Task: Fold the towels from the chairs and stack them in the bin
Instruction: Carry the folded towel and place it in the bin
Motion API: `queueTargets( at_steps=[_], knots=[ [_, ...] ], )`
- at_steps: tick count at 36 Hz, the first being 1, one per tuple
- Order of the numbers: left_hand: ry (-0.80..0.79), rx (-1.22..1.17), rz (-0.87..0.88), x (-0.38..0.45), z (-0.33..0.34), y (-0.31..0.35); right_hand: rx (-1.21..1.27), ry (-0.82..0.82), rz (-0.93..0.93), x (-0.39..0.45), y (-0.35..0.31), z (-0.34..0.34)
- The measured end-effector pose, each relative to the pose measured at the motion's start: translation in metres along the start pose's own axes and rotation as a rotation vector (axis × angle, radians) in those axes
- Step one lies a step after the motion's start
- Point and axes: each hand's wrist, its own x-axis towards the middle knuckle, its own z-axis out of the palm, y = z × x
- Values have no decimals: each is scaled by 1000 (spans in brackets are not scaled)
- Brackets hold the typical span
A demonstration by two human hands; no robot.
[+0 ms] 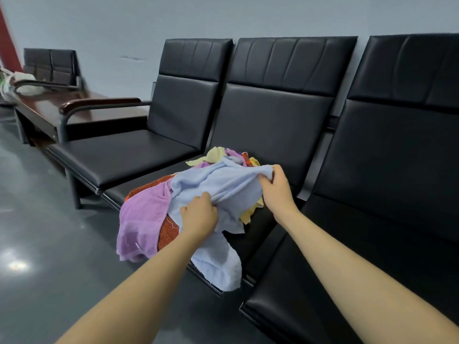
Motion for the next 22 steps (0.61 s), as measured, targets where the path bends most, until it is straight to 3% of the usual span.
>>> queueTargets(
  at_steps=[11,17,22],
  knots=[
    [309,-346,234,-10,-50,57,51,354,-67,-8,-35,-28],
    [236,-548,320,-12,-60,108,20,514,-113,-16,-46,-66],
    [72,-716,363,-30,-55,161,39,612,-94,-34,-54,-112]
  ],
)
